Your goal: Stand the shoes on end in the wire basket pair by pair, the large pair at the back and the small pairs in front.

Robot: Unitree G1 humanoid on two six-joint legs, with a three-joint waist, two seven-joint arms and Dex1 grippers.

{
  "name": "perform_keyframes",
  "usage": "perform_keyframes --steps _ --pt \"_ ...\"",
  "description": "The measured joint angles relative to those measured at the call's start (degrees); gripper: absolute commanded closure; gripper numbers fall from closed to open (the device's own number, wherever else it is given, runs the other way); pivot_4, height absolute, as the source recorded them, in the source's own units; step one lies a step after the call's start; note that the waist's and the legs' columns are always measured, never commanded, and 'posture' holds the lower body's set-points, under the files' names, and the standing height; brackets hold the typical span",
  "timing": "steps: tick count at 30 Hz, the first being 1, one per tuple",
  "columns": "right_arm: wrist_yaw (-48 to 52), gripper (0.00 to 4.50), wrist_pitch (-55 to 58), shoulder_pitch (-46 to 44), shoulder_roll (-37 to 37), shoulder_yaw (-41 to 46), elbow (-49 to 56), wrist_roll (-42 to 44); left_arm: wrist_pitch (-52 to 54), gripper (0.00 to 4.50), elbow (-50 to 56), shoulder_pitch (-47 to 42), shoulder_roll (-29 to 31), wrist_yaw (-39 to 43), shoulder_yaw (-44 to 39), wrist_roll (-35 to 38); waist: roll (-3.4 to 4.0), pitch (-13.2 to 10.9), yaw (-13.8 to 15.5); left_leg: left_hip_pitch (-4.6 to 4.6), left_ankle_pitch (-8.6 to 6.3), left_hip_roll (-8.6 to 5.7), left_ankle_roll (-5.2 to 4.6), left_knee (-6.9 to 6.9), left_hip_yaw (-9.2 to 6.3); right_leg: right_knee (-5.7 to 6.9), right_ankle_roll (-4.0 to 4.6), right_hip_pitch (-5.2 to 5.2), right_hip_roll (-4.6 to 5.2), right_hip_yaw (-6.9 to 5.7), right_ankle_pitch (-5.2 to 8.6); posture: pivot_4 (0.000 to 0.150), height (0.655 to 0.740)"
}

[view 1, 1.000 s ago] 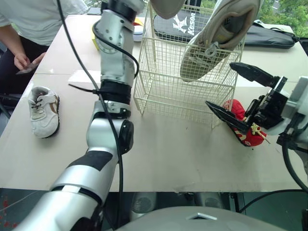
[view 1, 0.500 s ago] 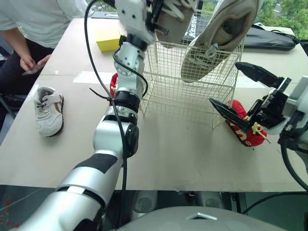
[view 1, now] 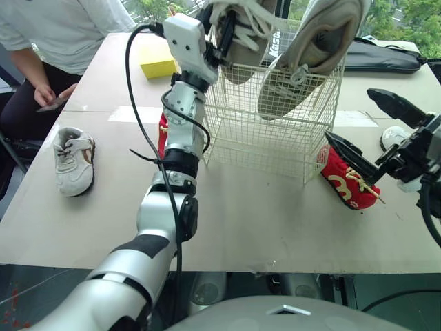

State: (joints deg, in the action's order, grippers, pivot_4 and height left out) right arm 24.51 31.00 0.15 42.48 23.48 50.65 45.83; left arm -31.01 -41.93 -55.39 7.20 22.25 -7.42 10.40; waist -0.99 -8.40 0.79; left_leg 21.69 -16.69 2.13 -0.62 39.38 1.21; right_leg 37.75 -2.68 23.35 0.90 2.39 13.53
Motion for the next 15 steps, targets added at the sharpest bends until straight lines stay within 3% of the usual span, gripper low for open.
perform_keyframes --steps 1,8,15 --pt "-0.03 0.00 0.09 0.05 0.08 0.00 0.00 0.19 0.70 0.22 0.76 0.65 0.02 -0.05 0.00 0.08 -0.01 -0.01 -0.01 0.01 0.00 0.00 0.00 0.00 -0.01 0.00 0.00 0.00 0.00 0.00 0.00 0.150 0.7400" --pt "-0.02 0.00 0.77 -1.03 1.17 -0.31 -0.11 1.56 11.75 0.22 18.95 12.34 2.18 0.55 0.06 3.46 -0.02 -0.02 -0.51 0.09 0.00 0.06 0.00 -0.03 -0.06 0.01 0.00 0.13 -0.04 -0.01 0.01 0.150 0.7400" --pt "0.51 0.00 1.23 -1.87 1.22 -1.22 -1.83 1.73 22.93 0.22 30.08 17.66 4.74 1.07 -1.11 8.51 -0.21 -0.13 -0.12 0.18 0.00 0.05 0.00 -0.02 -0.06 -0.09 0.00 0.15 -0.02 -0.03 0.01 0.150 0.7400"
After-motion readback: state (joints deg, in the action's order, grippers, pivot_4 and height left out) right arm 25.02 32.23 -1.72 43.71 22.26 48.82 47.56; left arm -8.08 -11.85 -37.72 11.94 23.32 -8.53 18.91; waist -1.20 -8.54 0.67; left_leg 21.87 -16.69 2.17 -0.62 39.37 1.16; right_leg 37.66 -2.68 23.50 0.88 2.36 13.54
